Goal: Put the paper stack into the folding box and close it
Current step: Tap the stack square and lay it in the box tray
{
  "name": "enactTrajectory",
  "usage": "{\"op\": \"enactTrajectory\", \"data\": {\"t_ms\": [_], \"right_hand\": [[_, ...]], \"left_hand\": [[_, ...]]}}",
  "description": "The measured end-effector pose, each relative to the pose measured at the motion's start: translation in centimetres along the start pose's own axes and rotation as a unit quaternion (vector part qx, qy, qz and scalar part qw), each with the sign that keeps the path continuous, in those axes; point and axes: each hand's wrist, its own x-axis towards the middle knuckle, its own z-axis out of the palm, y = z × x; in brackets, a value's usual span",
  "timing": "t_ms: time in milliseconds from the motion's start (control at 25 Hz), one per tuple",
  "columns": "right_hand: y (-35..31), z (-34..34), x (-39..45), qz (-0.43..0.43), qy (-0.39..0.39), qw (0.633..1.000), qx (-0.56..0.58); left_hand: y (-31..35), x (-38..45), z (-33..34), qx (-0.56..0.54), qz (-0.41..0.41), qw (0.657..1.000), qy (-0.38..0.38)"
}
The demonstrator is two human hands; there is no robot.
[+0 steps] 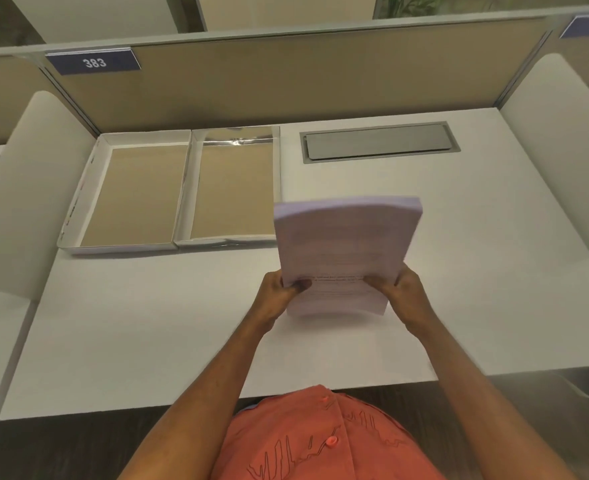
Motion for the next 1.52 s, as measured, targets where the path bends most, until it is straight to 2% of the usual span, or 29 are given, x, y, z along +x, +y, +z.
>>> {"op": "enactTrajectory", "data": {"t_ms": [240,400,680,960,1360,1520], "right_hand": [[-8.2,8.7,7.2,-0.004,-0.006,0.998,0.056],[-11.6,15.0,12.7,0.018,0.003,0.999,0.046],[-12.3,22.9,20.9,0.085,0.031,0.995,0.051],[-10.3,26.8,26.6,0.156,0.060,0.986,0.016],[-6.4,29.0,28.6,0.181,0.084,0.978,-0.064],[-5.5,29.3,28.8,0.184,0.080,0.977,-0.074]], "left_hand": [[5.9,3.5,-8.7,-0.090,0.022,0.992,0.090],[8.5,7.5,-14.6,-0.072,0.012,0.989,0.131],[9.8,15.8,-22.5,-0.067,-0.041,0.992,0.102],[8.2,22.3,-25.5,-0.056,-0.115,0.986,0.103],[4.7,25.3,-25.5,-0.044,-0.152,0.979,0.125],[3.9,25.7,-25.2,-0.008,-0.172,0.972,0.162]]}}
